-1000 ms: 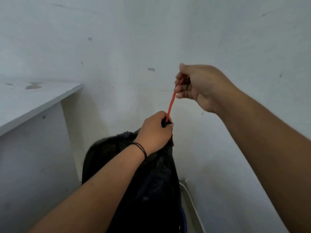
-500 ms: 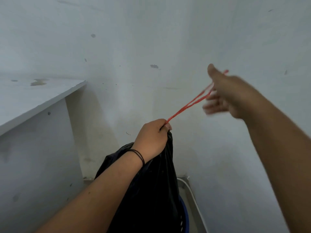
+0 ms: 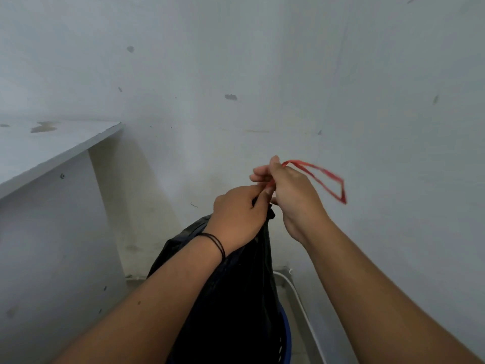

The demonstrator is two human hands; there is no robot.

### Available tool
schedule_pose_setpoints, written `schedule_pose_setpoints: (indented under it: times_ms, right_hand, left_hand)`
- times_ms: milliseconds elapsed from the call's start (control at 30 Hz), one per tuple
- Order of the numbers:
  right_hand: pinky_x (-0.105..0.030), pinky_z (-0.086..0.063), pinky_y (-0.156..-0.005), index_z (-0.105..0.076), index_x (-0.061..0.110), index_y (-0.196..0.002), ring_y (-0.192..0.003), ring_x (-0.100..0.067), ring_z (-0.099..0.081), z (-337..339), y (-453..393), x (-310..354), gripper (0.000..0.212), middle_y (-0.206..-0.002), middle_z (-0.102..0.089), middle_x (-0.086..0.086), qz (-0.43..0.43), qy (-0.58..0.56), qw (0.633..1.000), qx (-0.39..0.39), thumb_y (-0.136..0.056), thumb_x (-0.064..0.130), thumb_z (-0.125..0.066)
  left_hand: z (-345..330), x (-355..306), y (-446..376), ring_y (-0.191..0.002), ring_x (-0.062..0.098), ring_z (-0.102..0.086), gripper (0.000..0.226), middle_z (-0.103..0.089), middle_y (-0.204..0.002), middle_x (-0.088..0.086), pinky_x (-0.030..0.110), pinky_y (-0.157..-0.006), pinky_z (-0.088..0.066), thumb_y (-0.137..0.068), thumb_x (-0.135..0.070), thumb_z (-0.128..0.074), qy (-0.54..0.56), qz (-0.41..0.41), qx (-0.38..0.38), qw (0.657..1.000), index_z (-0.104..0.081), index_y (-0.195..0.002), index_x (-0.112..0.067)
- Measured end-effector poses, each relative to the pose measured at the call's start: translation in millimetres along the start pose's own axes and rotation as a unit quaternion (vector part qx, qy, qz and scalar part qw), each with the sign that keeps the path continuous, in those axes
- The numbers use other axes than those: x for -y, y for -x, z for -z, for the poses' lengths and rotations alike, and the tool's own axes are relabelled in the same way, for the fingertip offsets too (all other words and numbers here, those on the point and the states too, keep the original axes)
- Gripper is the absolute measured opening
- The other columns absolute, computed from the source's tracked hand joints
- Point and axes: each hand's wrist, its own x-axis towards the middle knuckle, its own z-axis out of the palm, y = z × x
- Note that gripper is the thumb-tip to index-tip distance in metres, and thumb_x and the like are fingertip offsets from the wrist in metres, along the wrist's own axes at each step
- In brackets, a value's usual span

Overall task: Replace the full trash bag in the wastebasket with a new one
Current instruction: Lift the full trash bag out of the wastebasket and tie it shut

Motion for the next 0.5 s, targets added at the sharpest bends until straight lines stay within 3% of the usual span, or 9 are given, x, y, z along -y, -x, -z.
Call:
schedule_pose_setpoints:
  times_ms: [67, 133, 233, 333, 367, 433, 500]
  right_hand:
    - [-0.013, -0.043, -0.054, -0.064, 0.018, -0.073, -0.057, 0.005, -0.062, 3.4, -2.6, 3.3, 0.045, -0.067, -0.071, 0.007, 0.007, 0.000, 1.000, -0.028, -0.099, 0.039, -0.034]
    - [-0.021, -0.042, -0.062, -0.061, 0.017, -0.067, -0.056, -0.001, -0.062, 8.7, -7.3, 8.9, 0.048, -0.058, -0.067, 0.006, 0.013, -0.001, 0.998, -0.057, -0.099, 0.039, -0.033]
    - [-0.036, -0.051, -0.067, -0.057, 0.013, -0.063, -0.054, -0.014, -0.062, 8.6, -11.0, 18.3, 0.049, -0.047, -0.060, 0.004, 0.012, -0.048, 0.997, -0.062, -0.099, 0.039, -0.035]
    - [-0.038, -0.056, -0.059, -0.053, 0.011, -0.065, -0.042, -0.017, -0.057, -1.2, -8.7, 19.2, 0.050, -0.043, -0.054, 0.003, 0.003, -0.087, 0.995, -0.044, -0.098, 0.044, -0.033]
    - [-0.038, -0.056, -0.055, -0.052, 0.011, -0.066, -0.039, -0.017, -0.055, -4.4, -8.7, 17.8, 0.051, -0.041, -0.051, 0.002, 0.002, -0.094, 0.995, -0.046, -0.098, 0.046, -0.032]
    - [-0.035, -0.053, -0.046, -0.049, 0.011, -0.070, -0.033, -0.016, -0.046, -8.0, -11.1, 15.0, 0.051, -0.038, -0.043, 0.004, 0.002, -0.107, 0.992, -0.060, -0.096, 0.050, -0.030]
    - [-0.028, -0.044, -0.038, -0.046, 0.013, -0.073, -0.031, -0.012, -0.034, -9.6, -14.5, 12.5, 0.049, -0.040, -0.034, 0.007, 0.004, -0.099, 0.992, -0.075, -0.096, 0.052, -0.028]
  left_hand:
    - [2.2, 2.2, -1.2, -0.073, 0.003, -0.058, 0.037, -0.066, -0.068, -0.016, 0.035, -0.080, -0.042, -0.095, -0.041, -0.038, -0.066, 0.002, 0.025, 0.997, -0.061, -0.069, -0.026]
    - [4.4, 4.7, -1.0, -0.082, 0.011, -0.060, 0.038, -0.068, -0.076, -0.011, 0.037, -0.085, -0.040, -0.093, -0.046, -0.038, -0.083, 0.012, 0.052, 0.995, -0.062, -0.069, -0.029]
    - [6.1, 7.5, -1.9, -0.072, 0.013, -0.055, 0.040, -0.059, -0.064, -0.007, 0.034, -0.073, -0.035, -0.090, -0.049, -0.039, -0.109, 0.015, 0.054, 0.992, -0.051, -0.057, -0.030]
    - [10.0, 11.3, -1.4, -0.067, 0.014, -0.053, 0.037, -0.054, -0.060, -0.005, 0.034, -0.068, -0.038, -0.088, -0.047, -0.043, -0.099, 0.017, 0.057, 0.993, -0.051, -0.058, -0.028]
    - [12.5, 13.4, 1.0, -0.069, 0.014, -0.056, 0.032, -0.057, -0.064, -0.005, 0.034, -0.070, -0.043, -0.088, -0.047, -0.045, -0.068, 0.017, 0.068, 0.995, -0.056, -0.064, -0.028]
    - [19.7, 22.3, 8.9, -0.086, 0.009, -0.061, 0.025, -0.065, -0.089, -0.010, 0.030, -0.079, -0.048, -0.086, -0.049, -0.050, -0.012, 0.010, 0.101, 0.995, -0.063, -0.098, -0.031]
    - [29.0, 39.5, 19.8, -0.102, 0.005, -0.055, 0.048, -0.057, -0.109, -0.016, 0.023, -0.086, -0.043, -0.082, -0.051, -0.056, -0.016, 0.035, 0.129, 0.991, -0.050, -0.126, -0.032]
